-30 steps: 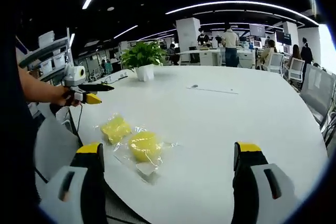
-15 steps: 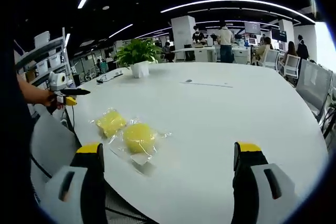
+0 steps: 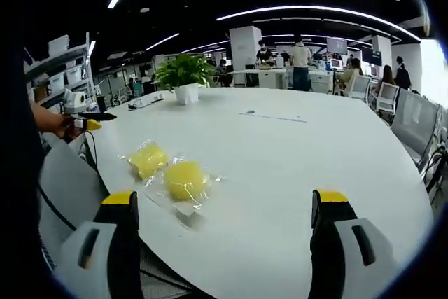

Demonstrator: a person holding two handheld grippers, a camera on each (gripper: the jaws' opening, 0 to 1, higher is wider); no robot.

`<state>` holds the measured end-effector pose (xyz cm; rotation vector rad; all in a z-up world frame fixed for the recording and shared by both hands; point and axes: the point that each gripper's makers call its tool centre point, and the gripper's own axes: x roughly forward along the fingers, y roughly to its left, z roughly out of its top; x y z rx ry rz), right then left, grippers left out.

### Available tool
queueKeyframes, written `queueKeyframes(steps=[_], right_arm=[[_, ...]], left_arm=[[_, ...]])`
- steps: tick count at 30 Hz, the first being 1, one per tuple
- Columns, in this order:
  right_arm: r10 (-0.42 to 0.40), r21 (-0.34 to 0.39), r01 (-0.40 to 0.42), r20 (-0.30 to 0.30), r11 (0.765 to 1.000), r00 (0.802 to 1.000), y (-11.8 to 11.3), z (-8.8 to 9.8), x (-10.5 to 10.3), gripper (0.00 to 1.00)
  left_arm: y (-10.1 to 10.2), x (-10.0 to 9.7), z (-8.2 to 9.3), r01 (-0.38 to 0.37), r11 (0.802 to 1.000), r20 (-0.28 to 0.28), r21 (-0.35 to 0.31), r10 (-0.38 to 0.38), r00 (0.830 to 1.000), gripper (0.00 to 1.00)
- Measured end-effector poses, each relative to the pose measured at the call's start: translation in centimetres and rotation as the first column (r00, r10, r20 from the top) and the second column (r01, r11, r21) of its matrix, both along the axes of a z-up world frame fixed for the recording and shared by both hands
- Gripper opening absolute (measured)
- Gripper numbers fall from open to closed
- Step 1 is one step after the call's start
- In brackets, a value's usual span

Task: Compare the silicone blocks by pressing each to a similar depth, holding the contact briefly, and releasing to observe deformation and rebound differences across the visible hardness samples.

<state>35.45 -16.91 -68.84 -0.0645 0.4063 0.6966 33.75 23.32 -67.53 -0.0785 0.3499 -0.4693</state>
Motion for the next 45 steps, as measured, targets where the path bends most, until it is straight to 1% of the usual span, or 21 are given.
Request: queueKeyframes(steps=[2,3,6,7,8,9,10,11,13,16,18,21,23,24,26,28,31,37,41,42,45], right_arm=[[0.018,-0.026,-0.018,-0.021,0.999,1.0,0.3,-0.2,0.0,0.97],[0.017,-0.039,-0.019,-0.048,0.999,0.999,0.2,-0.5,0.0,0.97],[0.016,-0.044,-0.018,-0.052,0.999,0.999,0.3,-0.5,0.2,0.97],[0.018,-0.041,-0.02,-0.048,0.999,0.999,0.3,-0.4,0.3,0.97],[0.017,-0.032,-0.018,-0.032,0.999,0.999,0.3,-0.1,0.4,0.97],[0.023,-0.031,-0.024,-0.025,0.999,0.999,0.4,0.0,0.5,0.97],[0.01,-0.02,-0.01,-0.041,1.0,0.999,0.4,0.0,0.7,0.97],[-0.001,0.003,0.001,-0.076,1.0,0.997,0.5,-0.2,0.6,0.97],[-0.003,0.03,0.006,-0.082,1.0,0.997,0.7,-0.1,0.8,0.97],[-0.003,0.016,0.004,-0.082,1.0,0.997,0.9,-0.2,0.8,0.97],[0.002,0.017,-0.001,-0.086,1.0,0.996,1.0,-0.3,0.8,0.97],[0.019,0.016,-0.017,-0.12,1.0,0.993,1.2,-0.7,0.6,0.96],[0.025,0.021,-0.023,-0.127,1.0,0.992,1.3,-0.7,0.3,0.96],[0.025,0.03,-0.021,-0.134,0.999,0.991,1.4,-0.7,0.3,0.96],[0.01,0.069,0.002,-0.161,0.998,0.987,1.3,-0.7,0.3,0.96],[0.0,0.075,0.013,-0.165,0.997,0.986,1.1,-0.8,0.3,0.96],[-0.008,0.064,0.018,-0.16,0.998,0.987,0.9,-0.9,0.3,0.96],[-0.008,0.066,0.018,-0.155,0.998,0.988,0.8,-0.6,0.2,0.96],[-0.015,0.075,0.028,-0.162,0.997,0.987,0.9,-0.8,0.0,0.96],[-0.018,0.076,0.031,-0.164,0.997,0.986,0.9,-0.9,0.0,0.96],[-0.028,0.083,0.041,-0.149,0.996,0.988,1.0,-0.5,-0.2,0.96]], left_arm=[[-0.1,-0.3,-0.1,0.002,1.0,-0.024,-0.005,-0.002,1.0,1.0],[-0.1,-0.4,-0.1,-0.003,1.0,-0.037,-0.007,0.003,0.999,1.0],[-0.3,-0.9,-0.4,0.03,1.0,-0.055,-0.009,-0.03,0.998,1.0],[-0.7,-1.2,-0.6,0.05,0.999,-0.065,-0.004,-0.05,0.997,1.0],[-0.8,-1.8,-1.7,0.068,0.997,-0.117,0.022,-0.065,0.991,1.0],[-0.9,-2.1,-2.2,0.071,0.997,-0.147,0.025,-0.066,0.987,1.0],[-1.1,-2.2,-2.4,0.073,0.997,-0.153,0.02,-0.069,0.986,1.0],[-1.2,-2.2,-2.5,0.074,0.997,-0.155,0.017,-0.07,0.985,1.0],[-2.1,-2.5,-2.2,0.066,0.997,-0.167,-0.04,-0.071,0.983,1.0],[-3.1,-2.7,-2.0,0.087,0.993,-0.164,-0.08,-0.099,0.981,1.0],[-3.6,-2.5,-1.6,0.095,0.991,-0.14,-0.092,-0.107,0.984,1.0],[-2.8,-1.9,-1.8,0.065,0.995,-0.134,-0.075,-0.075,0.988,1.0],[-1.5,-1.0,-1.9,0.033,0.999,-0.098,-0.017,-0.035,0.995,1.0],[-1.4,-0.9,-1.7,0.029,1.0,-0.094,-0.006,-0.029,0.995,1.0],[-1.3,-0.3,-0.5,-0.002,0.997,-0.067,-0.073,-0.003,0.998,1.0],[-0.4,0.2,0.1,-0.03,0.993,-0.047,-0.115,0.024,0.999,1.0],[0.0,0.3,0.1,-0.038,0.993,-0.061,-0.113,0.031,0.998,1.0],[-0.4,0.1,0.6,-0.041,0.994,-0.05,-0.099,0.036,0.998,1.0],[-0.7,-0.5,0.2,-0.029,0.997,-0.068,-0.072,0.024,0.997,1.0],[-0.7,-0.6,0.1,-0.027,0.996,-0.075,-0.08,0.021,0.997,1.0],[-0.3,-0.7,0.1,-0.022,0.996,-0.064,-0.082,0.017,0.998,1.0]])
